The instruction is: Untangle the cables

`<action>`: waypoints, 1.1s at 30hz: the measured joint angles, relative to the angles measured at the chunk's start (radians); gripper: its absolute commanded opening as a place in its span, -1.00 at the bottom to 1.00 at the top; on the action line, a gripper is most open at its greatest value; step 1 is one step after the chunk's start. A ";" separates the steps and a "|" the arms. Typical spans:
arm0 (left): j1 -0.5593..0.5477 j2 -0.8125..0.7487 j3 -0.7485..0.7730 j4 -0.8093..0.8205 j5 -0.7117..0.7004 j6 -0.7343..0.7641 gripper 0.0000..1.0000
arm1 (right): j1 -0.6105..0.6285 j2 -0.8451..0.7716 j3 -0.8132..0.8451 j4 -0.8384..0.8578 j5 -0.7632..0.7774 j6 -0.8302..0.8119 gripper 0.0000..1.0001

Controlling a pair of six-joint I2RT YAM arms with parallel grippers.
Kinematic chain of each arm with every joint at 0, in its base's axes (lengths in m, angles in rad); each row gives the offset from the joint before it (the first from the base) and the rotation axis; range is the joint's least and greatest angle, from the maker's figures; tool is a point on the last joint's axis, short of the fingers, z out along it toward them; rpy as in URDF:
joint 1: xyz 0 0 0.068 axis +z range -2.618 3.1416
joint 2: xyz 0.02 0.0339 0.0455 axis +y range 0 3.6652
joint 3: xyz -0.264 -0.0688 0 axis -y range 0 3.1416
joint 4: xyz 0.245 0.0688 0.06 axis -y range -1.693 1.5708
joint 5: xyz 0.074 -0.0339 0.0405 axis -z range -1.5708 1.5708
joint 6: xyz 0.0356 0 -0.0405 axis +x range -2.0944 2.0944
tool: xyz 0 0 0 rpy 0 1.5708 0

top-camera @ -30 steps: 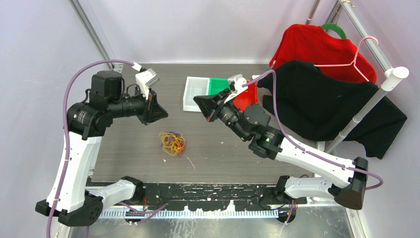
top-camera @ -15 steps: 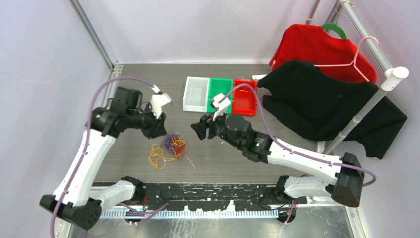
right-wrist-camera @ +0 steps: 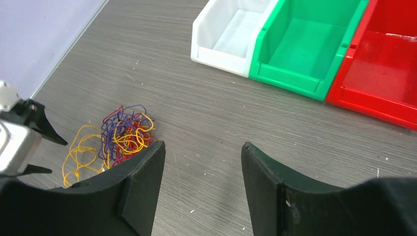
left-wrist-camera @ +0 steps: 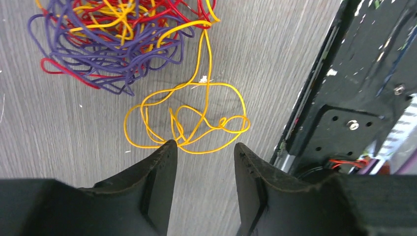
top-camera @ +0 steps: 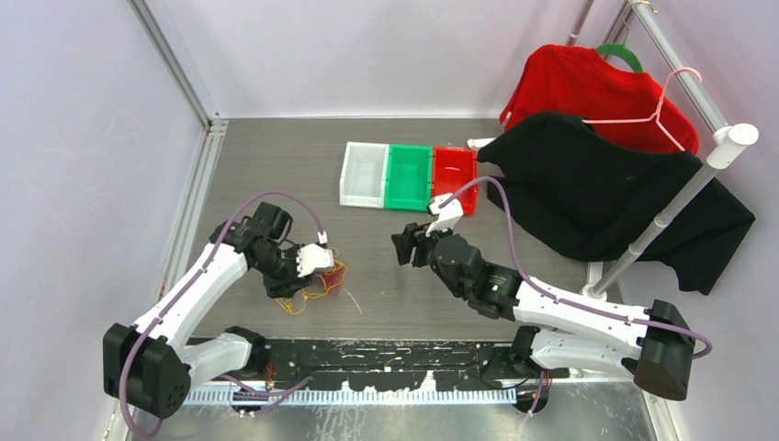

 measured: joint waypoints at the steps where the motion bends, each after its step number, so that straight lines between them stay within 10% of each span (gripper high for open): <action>1: 0.000 0.002 -0.014 0.010 -0.004 0.031 -0.08 | 0.000 -0.009 -0.006 0.001 0.010 0.003 0.26; 11: -0.002 0.053 -0.141 0.212 -0.062 0.134 -0.26 | 0.000 -0.029 -0.026 0.006 0.042 0.034 0.15; 24: -0.008 0.061 -0.126 0.197 -0.068 0.153 -1.00 | 0.000 -0.025 -0.035 0.039 0.028 0.080 -0.17; 33: -0.008 -0.010 0.241 0.008 -0.003 -0.020 -1.00 | -0.001 -0.027 -0.035 0.053 0.027 0.079 0.07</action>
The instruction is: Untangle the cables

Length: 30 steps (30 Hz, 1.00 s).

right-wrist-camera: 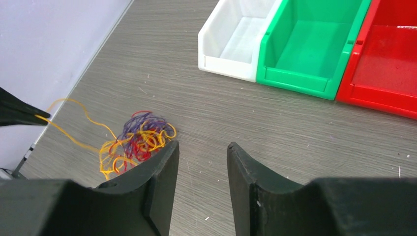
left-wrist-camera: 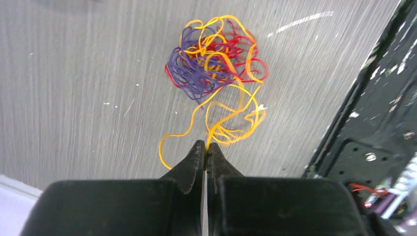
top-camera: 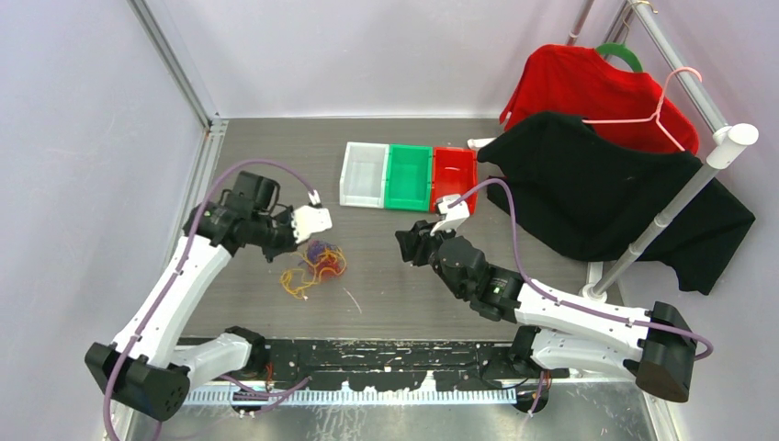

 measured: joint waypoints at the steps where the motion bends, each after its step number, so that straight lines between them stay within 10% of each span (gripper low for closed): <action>1: 0.000 -0.002 0.040 -0.014 0.006 -0.029 -1.00 | 0.000 0.000 0.000 0.005 -0.002 0.000 0.15; 9: -0.002 0.012 0.332 -0.106 0.056 -0.354 -1.00 | 0.000 0.019 0.010 0.089 -0.094 -0.031 0.66; 30: -0.122 0.167 0.884 -0.252 0.030 -0.668 -1.00 | 0.145 0.462 0.352 0.346 -0.215 -0.196 0.84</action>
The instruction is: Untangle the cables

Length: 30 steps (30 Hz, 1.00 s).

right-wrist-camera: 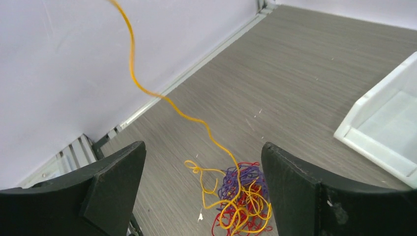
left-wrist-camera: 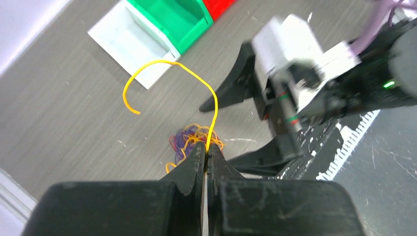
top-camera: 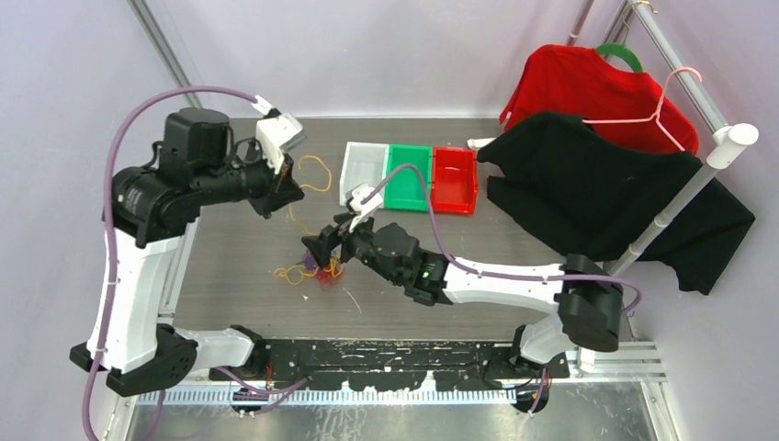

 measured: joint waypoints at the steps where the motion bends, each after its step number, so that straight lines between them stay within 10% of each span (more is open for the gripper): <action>1: -0.004 0.006 0.035 -0.006 -0.005 0.000 -1.00 | 0.000 0.021 0.006 0.003 -0.013 0.000 0.84; 9: -0.020 0.094 0.317 -0.033 -0.021 -0.009 -1.00 | -0.007 0.178 0.100 0.010 -0.021 -0.018 0.74; 30: -0.022 -0.017 0.388 0.210 -0.059 -0.067 -1.00 | -0.063 0.542 0.087 0.094 0.046 0.039 0.46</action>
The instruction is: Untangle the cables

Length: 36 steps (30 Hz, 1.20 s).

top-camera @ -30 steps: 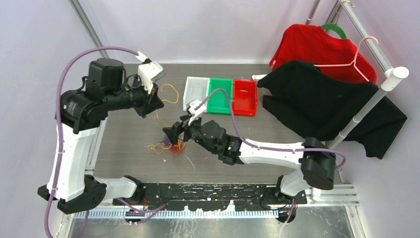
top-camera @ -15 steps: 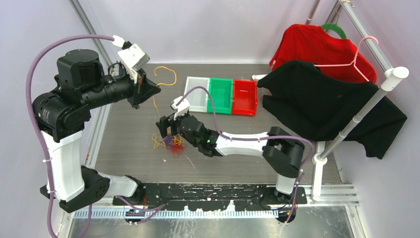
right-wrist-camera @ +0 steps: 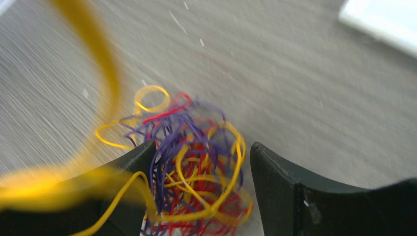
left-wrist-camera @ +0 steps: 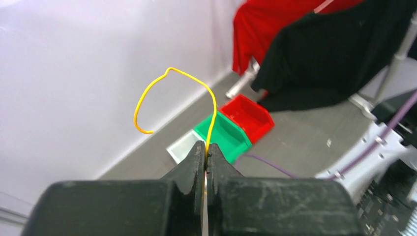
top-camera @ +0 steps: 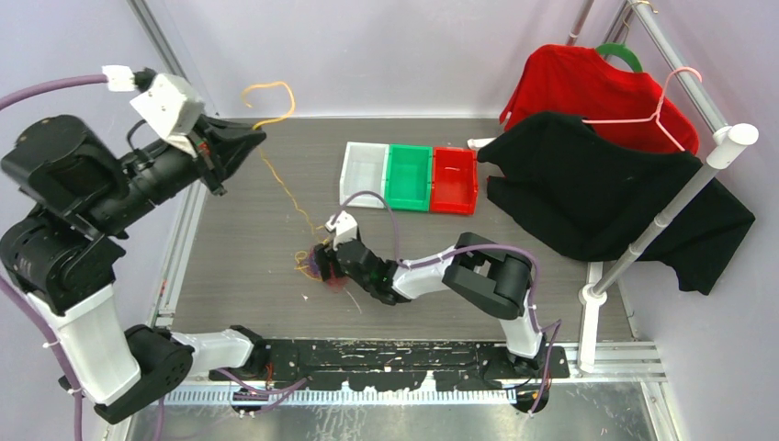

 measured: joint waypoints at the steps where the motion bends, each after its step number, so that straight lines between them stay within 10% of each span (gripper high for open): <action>1: 0.000 -0.001 0.007 0.018 -0.015 0.004 -1.00 | 0.000 -0.006 -0.040 0.010 0.002 0.006 0.43; 14: 0.000 -0.047 -0.024 0.396 -0.209 0.100 -1.00 | 0.000 -0.190 -0.237 -0.040 0.005 0.039 0.23; 24: 0.000 -0.062 -0.053 0.574 -0.249 0.147 -1.00 | 0.000 -0.317 -0.359 -0.117 -0.008 0.092 0.73; 36: 0.000 -0.141 -0.321 0.485 -0.213 0.144 -1.00 | -0.230 -0.616 -0.036 -0.455 -0.023 0.083 0.84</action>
